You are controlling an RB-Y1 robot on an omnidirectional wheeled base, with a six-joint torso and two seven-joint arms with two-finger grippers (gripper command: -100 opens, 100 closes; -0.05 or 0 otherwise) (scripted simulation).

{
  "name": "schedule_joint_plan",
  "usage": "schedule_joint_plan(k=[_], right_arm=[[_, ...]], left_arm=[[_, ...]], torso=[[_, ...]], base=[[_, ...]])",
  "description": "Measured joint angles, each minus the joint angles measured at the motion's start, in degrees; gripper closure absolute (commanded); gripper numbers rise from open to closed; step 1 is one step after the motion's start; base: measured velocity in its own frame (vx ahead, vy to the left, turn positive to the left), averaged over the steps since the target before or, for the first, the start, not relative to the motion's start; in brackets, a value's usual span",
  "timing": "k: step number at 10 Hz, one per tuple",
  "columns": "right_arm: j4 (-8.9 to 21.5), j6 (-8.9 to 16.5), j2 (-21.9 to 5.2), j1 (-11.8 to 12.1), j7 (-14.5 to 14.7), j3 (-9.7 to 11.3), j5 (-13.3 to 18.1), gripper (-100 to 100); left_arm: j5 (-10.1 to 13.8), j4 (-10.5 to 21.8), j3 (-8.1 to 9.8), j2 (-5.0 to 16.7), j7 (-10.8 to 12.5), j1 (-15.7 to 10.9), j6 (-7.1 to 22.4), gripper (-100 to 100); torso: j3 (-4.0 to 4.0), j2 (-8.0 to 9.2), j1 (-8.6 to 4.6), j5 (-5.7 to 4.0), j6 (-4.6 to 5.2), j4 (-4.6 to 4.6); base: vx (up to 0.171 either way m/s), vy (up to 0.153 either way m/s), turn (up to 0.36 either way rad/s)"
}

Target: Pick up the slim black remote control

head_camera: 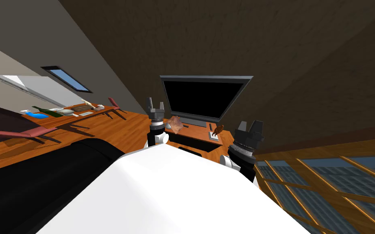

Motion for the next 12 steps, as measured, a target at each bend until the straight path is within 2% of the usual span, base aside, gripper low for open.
schedule_joint_plan(k=[2, 4, 6, 8, 9, 11, 12], right_arm=[[0.0, 0.0, 0.0, -0.01, 0.0, 0.0, 0.0, 0], [0.0, 0.0, 0.0, -0.01, 0.0, 0.0, 0.0, 0], [0.0, 0.0, 0.0, -0.01, 0.0, 0.0, 0.0, 0], [0.0, 0.0, 0.0, -0.01, 0.0, 0.01, 0.0, 0], [0.0, 0.0, 0.0, -0.01, 0.0, 0.0, 0.0, 0], [0.0, 0.0, 0.0, -0.01, 0.0, 0.0, 0.0, 0], [0.0, 0.0, 0.0, 0.0, 0.0, -0.01, 0.0, 0]], left_arm=[[0.49, 0.45, 0.37, 3.05, 0.03, 0.29, 1.31, -100], [1.68, 1.82, 1.44, 6.63, 0.46, 1.16, 3.17, -100], [2.55, 3.26, 2.35, 9.24, 0.68, 0.96, 4.94, -100], [4.36, 5.45, 3.99, 12.72, 1.07, 1.41, 8.79, -100], [5.0, 6.03, 4.1, 13.73, 0.83, 1.96, 11.26, -100], [6.78, 9.53, 5.89, 16.56, 1.77, 2.82, 12.35, -100], [7.14, 9.93, 6.13, 16.86, 1.82, 2.77, 13.41, -100]], torso=[[0.05, 0.09, 0.01, 0.0, 0.01, 0.02], [0.1, 0.17, -0.02, 0.0, 0.02, 0.04], [0.06, 0.11, 0.01, 0.0, 0.02, 0.02], [0.11, 0.19, -0.02, -0.01, 0.03, 0.04], [0.12, 0.2, -0.02, -0.01, 0.03, 0.04], [0.09, 0.16, 0.05, 0.01, 0.02, 0.03], [0.07, 0.12, 0.04, 0.01, -0.02, 0.03]], base=[[-0.032, -0.007, -0.165], [-0.038, -0.009, -0.147], [-0.032, -0.01, -0.231], [-0.054, -0.016, -0.388], [-0.04, -0.002, -0.107], [-0.031, -0.004, -0.187], [-0.027, -0.009, -0.271]])
